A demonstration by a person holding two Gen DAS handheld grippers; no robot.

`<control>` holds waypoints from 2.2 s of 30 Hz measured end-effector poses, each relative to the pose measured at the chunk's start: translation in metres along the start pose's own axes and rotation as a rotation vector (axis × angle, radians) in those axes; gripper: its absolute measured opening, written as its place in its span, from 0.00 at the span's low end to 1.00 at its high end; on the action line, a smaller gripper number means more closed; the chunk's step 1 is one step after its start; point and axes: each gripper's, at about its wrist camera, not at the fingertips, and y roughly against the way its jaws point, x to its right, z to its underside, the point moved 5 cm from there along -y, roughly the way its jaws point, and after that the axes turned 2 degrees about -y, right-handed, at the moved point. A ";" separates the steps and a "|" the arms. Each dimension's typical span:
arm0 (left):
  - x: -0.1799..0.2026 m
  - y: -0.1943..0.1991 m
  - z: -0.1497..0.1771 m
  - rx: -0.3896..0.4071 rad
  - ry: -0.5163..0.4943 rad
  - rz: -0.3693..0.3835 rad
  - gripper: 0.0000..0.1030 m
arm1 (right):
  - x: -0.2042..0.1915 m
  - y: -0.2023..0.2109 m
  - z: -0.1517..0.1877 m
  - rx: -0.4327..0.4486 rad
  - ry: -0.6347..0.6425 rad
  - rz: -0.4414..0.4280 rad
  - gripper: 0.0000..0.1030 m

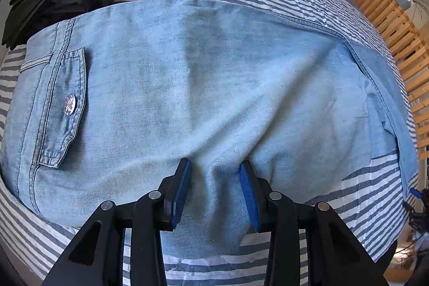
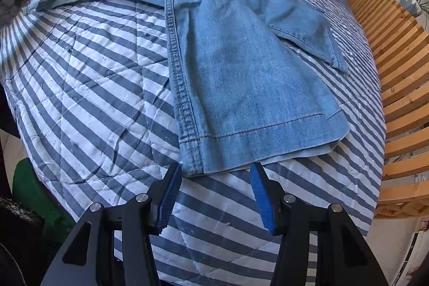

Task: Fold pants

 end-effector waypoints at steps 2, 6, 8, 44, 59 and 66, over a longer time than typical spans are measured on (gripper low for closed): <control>-0.001 0.000 0.001 -0.002 0.002 0.003 0.40 | -0.005 -0.005 -0.001 -0.004 0.011 -0.002 0.47; -0.001 -0.002 0.000 -0.002 -0.011 0.002 0.40 | -0.010 -0.011 -0.003 -0.015 0.049 0.030 0.32; -0.002 -0.003 -0.003 -0.003 -0.015 0.005 0.40 | -0.007 -0.008 -0.006 -0.020 0.024 0.022 0.14; 0.023 0.022 -0.041 0.015 -0.083 0.080 0.43 | 0.298 -0.073 -0.329 0.256 -0.539 0.414 0.00; 0.227 -0.078 -0.218 0.057 -0.607 0.026 0.52 | 0.309 -0.083 -0.268 0.158 -0.648 0.117 0.34; 0.227 -0.103 -0.219 0.013 -0.662 0.000 0.53 | 0.321 -0.119 -0.289 0.146 -0.686 0.038 0.34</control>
